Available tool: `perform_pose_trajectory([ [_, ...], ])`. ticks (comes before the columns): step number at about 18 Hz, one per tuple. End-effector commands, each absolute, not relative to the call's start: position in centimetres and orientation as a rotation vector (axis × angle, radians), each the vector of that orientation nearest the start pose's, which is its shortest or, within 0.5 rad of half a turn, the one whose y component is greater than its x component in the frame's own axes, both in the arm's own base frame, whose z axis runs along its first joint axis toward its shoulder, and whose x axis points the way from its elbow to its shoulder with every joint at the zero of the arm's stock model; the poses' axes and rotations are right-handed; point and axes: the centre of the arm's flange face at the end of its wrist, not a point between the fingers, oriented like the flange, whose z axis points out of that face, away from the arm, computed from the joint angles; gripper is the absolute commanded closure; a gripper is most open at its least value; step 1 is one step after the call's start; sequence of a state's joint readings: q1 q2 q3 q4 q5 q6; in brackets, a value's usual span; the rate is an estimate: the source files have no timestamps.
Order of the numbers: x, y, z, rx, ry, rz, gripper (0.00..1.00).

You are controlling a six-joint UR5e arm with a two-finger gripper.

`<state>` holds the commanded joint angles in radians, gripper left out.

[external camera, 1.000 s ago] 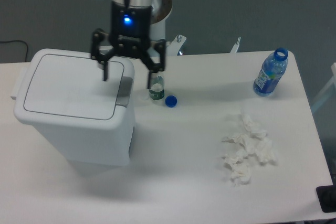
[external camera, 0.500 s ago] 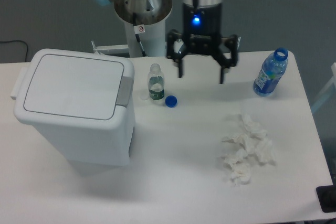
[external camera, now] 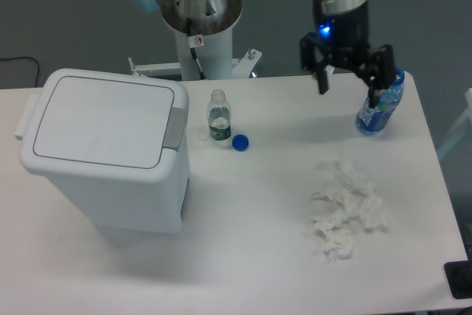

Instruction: Close the trash can

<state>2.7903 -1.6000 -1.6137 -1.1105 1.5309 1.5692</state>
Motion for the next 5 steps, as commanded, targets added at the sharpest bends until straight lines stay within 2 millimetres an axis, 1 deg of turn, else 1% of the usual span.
perform_pose_trajectory([
  [2, -44.78, 30.86, 50.48, -2.944, 0.527, 0.540, 0.00],
  [5, -44.51, 30.68, 50.09, -2.948, 0.525, 0.529, 0.00],
])
